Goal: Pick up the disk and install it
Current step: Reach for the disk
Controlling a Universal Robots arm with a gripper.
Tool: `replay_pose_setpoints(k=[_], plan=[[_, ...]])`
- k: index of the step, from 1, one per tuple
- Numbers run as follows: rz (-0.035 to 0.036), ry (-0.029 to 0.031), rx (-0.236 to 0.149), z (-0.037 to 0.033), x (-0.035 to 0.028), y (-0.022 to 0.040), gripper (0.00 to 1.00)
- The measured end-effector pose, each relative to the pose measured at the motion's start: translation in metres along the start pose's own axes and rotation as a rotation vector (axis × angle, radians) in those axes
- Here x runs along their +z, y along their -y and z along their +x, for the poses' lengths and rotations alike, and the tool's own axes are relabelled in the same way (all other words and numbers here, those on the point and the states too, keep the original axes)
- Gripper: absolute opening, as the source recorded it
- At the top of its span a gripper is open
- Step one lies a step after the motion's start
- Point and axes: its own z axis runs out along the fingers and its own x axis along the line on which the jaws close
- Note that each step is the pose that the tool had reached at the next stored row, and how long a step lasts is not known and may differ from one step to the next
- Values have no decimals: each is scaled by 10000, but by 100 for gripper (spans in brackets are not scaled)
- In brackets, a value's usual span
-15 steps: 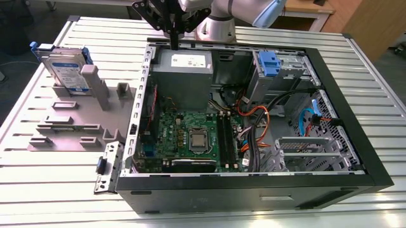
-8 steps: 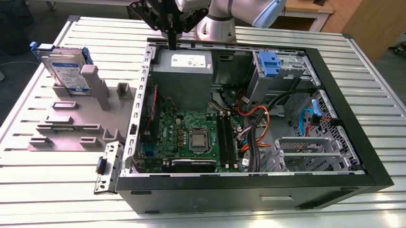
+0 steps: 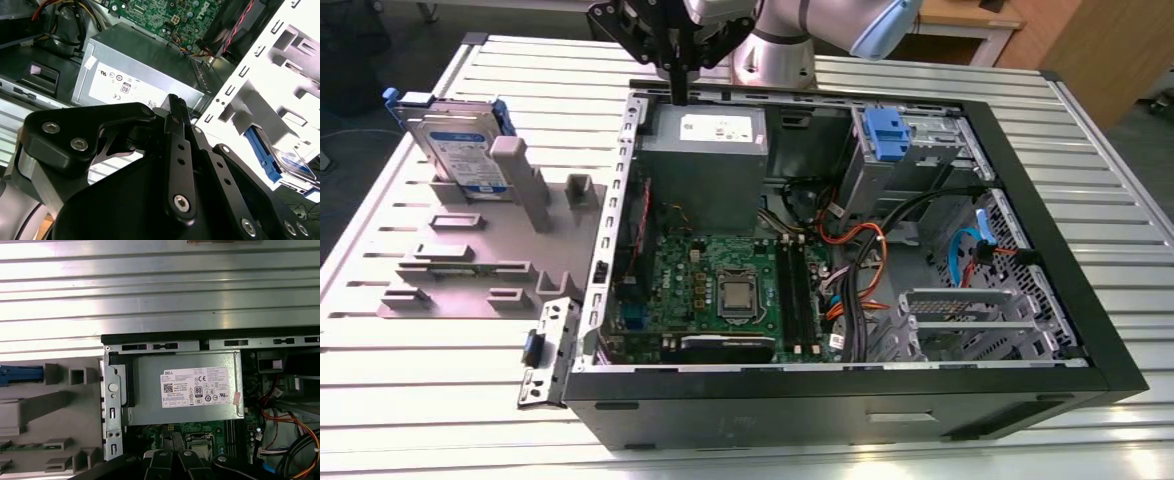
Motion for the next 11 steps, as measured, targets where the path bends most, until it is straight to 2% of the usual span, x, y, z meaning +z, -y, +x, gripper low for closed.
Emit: replay_pose_setpoints(k=[11], plan=[[0,1,-1,43,-1,3,11]])
